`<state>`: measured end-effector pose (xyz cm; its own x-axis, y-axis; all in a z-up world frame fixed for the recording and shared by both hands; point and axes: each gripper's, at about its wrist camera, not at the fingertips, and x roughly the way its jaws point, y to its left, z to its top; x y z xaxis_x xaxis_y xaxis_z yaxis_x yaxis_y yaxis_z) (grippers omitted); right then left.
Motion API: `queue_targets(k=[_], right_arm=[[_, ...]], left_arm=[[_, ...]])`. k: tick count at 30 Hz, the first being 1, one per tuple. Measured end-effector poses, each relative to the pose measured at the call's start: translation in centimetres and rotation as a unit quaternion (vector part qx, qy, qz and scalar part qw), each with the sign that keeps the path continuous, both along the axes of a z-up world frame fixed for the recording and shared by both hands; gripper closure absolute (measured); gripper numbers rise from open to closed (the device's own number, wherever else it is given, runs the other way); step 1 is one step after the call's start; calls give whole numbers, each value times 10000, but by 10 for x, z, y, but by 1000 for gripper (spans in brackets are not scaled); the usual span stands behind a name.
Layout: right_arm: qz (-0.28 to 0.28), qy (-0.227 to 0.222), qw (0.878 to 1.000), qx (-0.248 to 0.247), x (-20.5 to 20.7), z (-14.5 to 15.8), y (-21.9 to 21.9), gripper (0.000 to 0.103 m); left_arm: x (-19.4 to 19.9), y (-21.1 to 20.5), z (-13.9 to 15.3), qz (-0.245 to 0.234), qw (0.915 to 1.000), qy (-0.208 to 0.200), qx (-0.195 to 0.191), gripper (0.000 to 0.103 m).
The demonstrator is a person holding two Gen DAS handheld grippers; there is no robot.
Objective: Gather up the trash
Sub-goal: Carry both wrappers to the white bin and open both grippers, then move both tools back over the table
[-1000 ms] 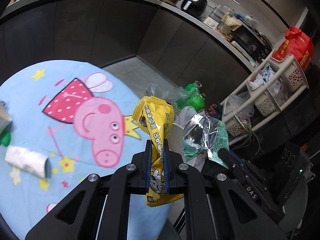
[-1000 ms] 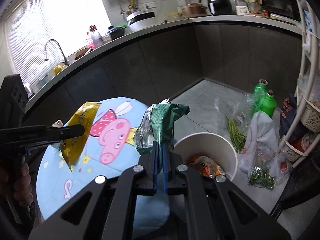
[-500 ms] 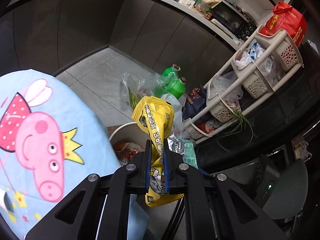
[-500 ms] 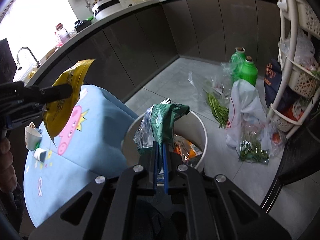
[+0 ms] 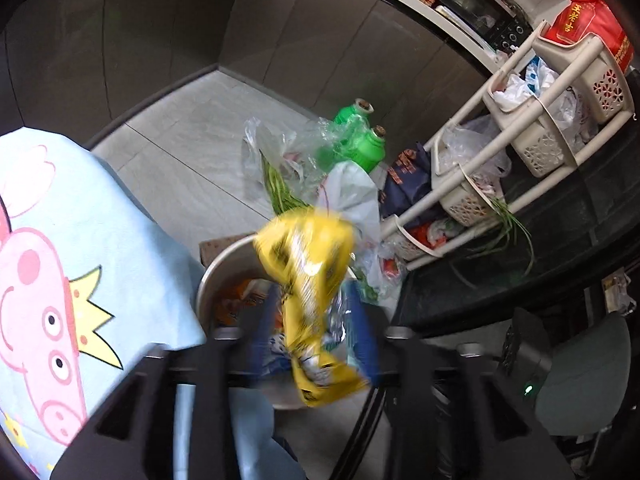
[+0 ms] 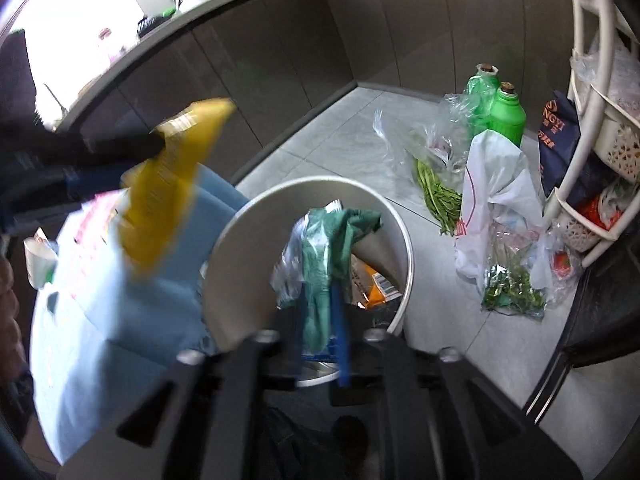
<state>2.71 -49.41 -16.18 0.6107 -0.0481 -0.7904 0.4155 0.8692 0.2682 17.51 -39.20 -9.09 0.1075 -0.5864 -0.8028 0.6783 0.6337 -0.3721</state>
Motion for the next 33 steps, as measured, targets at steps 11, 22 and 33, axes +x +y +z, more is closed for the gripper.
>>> queue_targets(k=[11,22,33], right_arm=[[411,-290,9974,-521,-10,16,15,3],[718,-574,9930,-739,-7,62,48,3],[1333,-927,9818,-979,-2,107,102,3]], left_arm=[[10,31,18,798,9961,-322,-179,9],[3,75,52,1127,9918,-537,-260,9],[-16,159,110,1844,9771,-966,-444,9]])
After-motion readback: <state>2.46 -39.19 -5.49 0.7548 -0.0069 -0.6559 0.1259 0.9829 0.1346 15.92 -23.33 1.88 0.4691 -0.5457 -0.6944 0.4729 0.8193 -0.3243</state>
